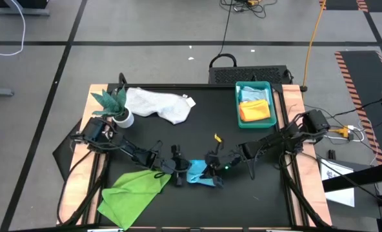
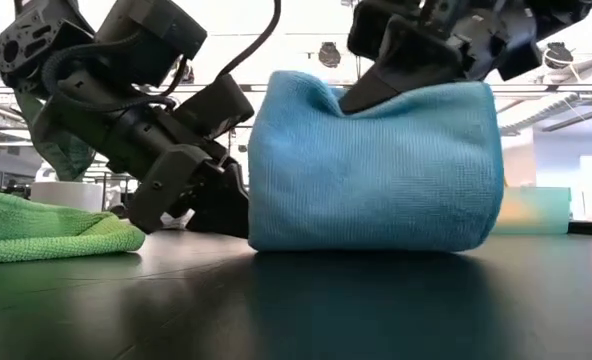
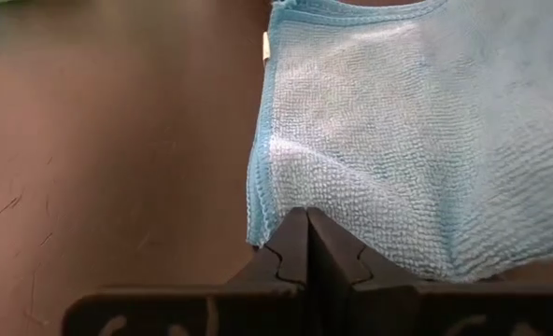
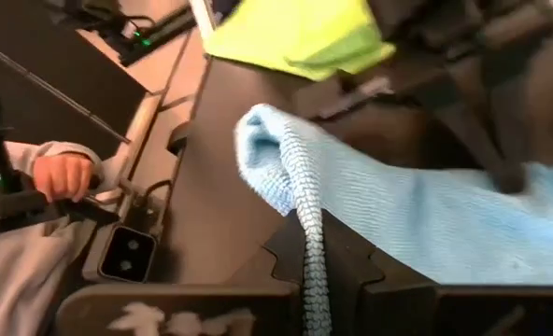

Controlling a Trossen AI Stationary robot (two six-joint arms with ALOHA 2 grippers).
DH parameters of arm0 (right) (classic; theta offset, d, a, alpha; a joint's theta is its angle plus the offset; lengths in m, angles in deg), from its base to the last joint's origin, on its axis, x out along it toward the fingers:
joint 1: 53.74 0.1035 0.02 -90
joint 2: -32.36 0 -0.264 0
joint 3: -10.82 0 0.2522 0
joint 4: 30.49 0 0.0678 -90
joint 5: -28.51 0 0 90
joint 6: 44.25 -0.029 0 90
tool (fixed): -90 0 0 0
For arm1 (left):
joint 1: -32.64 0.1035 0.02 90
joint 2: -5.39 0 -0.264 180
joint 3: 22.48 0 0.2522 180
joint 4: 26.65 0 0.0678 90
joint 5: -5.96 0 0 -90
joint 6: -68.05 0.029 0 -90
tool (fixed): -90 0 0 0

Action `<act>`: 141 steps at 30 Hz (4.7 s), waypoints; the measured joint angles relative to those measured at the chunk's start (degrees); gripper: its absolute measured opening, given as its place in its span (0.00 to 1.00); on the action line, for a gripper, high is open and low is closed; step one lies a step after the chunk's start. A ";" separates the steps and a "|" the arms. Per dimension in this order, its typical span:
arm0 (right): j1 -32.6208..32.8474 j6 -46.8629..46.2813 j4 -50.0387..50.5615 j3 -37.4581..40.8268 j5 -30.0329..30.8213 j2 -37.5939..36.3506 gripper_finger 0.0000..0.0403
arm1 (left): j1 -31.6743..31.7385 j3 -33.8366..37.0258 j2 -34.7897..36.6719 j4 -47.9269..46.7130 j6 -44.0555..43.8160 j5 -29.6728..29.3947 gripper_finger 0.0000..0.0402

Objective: Fold microfiber towels
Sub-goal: Fold the blue microfiber cloth

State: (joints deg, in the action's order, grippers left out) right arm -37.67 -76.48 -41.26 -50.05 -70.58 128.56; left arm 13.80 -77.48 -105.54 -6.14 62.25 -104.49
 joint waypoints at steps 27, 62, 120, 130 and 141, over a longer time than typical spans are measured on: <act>-7.78 1.35 7.20 -1.54 -1.55 6.41 0.02 | -0.21 0.02 0.00 1.80 0.57 -0.14 0.04; -2.97 7.32 13.18 0.80 5.68 -6.59 0.19 | -3.38 -0.20 1.96 12.71 3.04 -4.39 0.03; 2.80 1.19 -10.88 13.76 23.85 -5.16 0.02 | 0.03 -0.76 6.22 1.42 -13.25 -6.25 0.01; 2.80 -0.10 -6.40 13.80 23.85 -2.11 0.02 | 3.08 -0.74 1.30 0.59 -14.17 -4.80 0.02; 3.83 1.50 -5.05 13.80 14.87 -0.84 0.02 | 2.14 -0.70 4.84 -6.14 -15.32 -3.24 0.03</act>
State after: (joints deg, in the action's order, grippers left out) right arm -33.83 -74.99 -46.31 -36.24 -55.71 127.72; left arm 15.94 -78.18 -100.70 -12.28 46.92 -107.73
